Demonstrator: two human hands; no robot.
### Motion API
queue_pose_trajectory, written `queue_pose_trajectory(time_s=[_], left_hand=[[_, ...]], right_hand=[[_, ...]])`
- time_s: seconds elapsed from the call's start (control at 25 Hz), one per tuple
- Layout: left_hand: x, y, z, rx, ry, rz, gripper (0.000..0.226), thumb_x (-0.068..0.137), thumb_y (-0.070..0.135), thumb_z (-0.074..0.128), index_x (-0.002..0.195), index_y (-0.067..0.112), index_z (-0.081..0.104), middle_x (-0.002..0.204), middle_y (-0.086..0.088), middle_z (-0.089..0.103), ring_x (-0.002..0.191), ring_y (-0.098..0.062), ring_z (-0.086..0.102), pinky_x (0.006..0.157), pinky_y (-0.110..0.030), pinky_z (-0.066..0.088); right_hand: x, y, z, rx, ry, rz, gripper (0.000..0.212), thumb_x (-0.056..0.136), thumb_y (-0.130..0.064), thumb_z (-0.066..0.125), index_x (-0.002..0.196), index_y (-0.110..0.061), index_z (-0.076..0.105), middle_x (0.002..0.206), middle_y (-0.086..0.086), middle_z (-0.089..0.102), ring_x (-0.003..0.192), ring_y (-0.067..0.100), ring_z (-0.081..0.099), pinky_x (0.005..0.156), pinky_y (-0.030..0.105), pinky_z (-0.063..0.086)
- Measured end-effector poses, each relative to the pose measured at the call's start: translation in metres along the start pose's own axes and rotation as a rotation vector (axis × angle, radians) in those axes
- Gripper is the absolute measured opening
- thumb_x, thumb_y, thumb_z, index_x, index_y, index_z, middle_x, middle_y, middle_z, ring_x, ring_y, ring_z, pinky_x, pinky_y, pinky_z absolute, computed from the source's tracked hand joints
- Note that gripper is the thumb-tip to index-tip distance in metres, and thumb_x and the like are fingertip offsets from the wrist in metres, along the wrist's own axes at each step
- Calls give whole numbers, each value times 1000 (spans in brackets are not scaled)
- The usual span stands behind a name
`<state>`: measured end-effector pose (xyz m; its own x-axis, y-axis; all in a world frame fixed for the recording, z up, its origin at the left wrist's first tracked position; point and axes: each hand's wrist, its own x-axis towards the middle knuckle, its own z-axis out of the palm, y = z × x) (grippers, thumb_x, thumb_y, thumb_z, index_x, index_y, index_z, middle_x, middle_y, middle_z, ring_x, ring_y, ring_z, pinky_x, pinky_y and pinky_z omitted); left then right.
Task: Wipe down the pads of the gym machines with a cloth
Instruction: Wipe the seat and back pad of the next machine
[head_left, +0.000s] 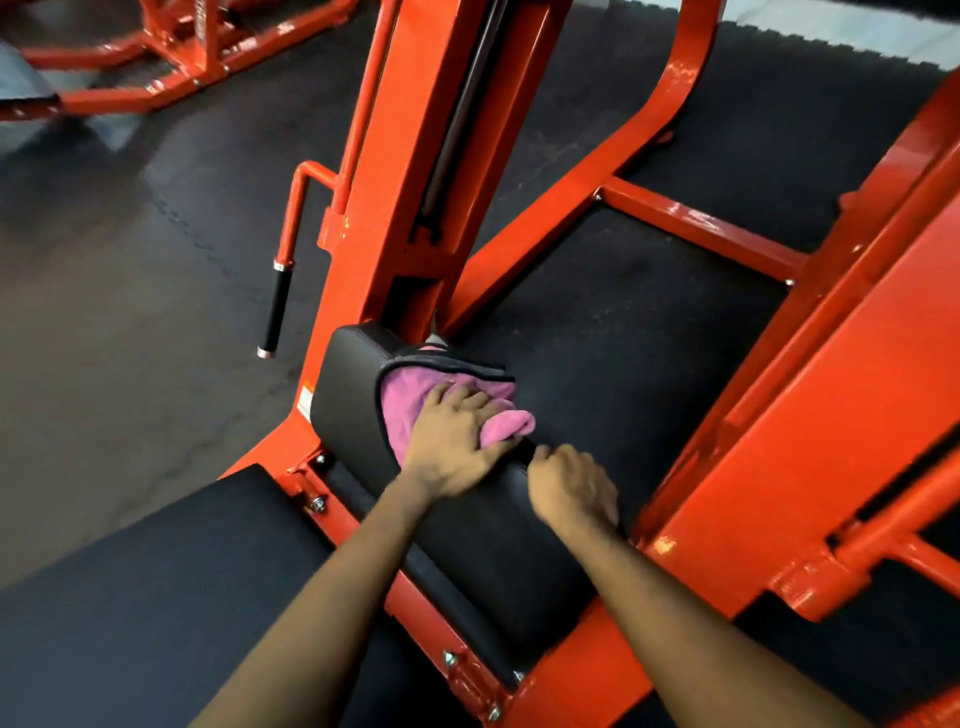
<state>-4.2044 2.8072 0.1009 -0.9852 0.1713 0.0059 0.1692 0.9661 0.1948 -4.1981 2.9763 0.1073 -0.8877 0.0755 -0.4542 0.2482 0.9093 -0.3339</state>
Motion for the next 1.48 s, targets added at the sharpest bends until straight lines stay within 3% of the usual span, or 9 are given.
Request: queue_pose_trajectory(time_s=[0.16, 0.32, 0.48, 0.64, 0.92, 1.16, 1.28, 1.36, 1.48], left_hand=[[22, -56, -19, 107, -76, 105, 57, 84, 61, 32, 130, 42, 60, 131, 13, 62, 120, -19, 51, 102, -42, 32], [61, -96, -35, 185, -110, -168, 64, 80, 60, 24, 130, 42, 60, 136, 14, 60, 123, -20, 48, 103, -41, 30], [20, -88, -18, 36, 9, -98, 58, 81, 60, 37, 130, 37, 58, 136, 12, 57, 134, -23, 41, 113, -49, 24], [22, -120, -21, 27, 33, -35, 54, 81, 55, 41, 130, 37, 56, 130, 10, 58, 127, -25, 45, 106, -50, 30], [85, -168, -50, 69, -56, -416, 52, 81, 49, 39, 124, 34, 65, 123, 2, 67, 119, -28, 53, 99, -47, 37], [28, -112, -15, -10, 180, -220, 47, 81, 50, 48, 119, 30, 65, 121, 5, 64, 128, -26, 47, 112, -50, 23], [28, -135, -24, -102, 193, -151, 49, 80, 50, 46, 123, 34, 62, 124, 6, 61, 128, -23, 44, 107, -49, 24], [42, -156, -29, -122, 265, -225, 43, 80, 50, 48, 117, 35, 65, 117, 7, 65, 118, -25, 50, 97, -47, 33], [59, -183, -31, -293, 338, -488, 35, 81, 45, 53, 109, 31, 67, 106, 4, 70, 104, -30, 60, 86, -44, 45]], right_hand=[[5, -17, -4, 29, -83, 67, 49, 104, -33, 28, 124, -6, 64, 131, 19, 63, 121, 37, 59, 96, 41, 46], [22, -52, 0, 104, -160, -74, 48, 104, -30, 25, 122, -8, 64, 133, 18, 61, 120, 38, 57, 91, 41, 44], [27, -77, 6, 65, -49, -26, 49, 105, -32, 28, 122, -7, 66, 129, 18, 65, 118, 36, 60, 93, 40, 46], [26, -78, 12, -18, 45, -55, 49, 103, -34, 29, 112, -7, 69, 116, 17, 69, 107, 35, 64, 91, 41, 47], [27, -80, 16, -74, 133, -76, 52, 102, -35, 29, 93, -8, 71, 95, 14, 73, 88, 30, 68, 74, 37, 49], [26, -83, 13, -81, 122, -46, 49, 101, -36, 31, 100, -8, 71, 103, 14, 72, 97, 33, 67, 79, 38, 48], [26, -82, 15, -83, 126, -53, 50, 101, -36, 30, 96, -9, 71, 97, 13, 73, 91, 30, 67, 74, 37, 46], [27, -81, 16, -82, 126, -50, 51, 101, -37, 28, 92, -10, 71, 91, 10, 72, 84, 27, 67, 71, 36, 50], [29, -82, 19, -78, 135, -39, 52, 100, -39, 27, 91, -12, 71, 89, 9, 72, 82, 26, 67, 75, 39, 55]])
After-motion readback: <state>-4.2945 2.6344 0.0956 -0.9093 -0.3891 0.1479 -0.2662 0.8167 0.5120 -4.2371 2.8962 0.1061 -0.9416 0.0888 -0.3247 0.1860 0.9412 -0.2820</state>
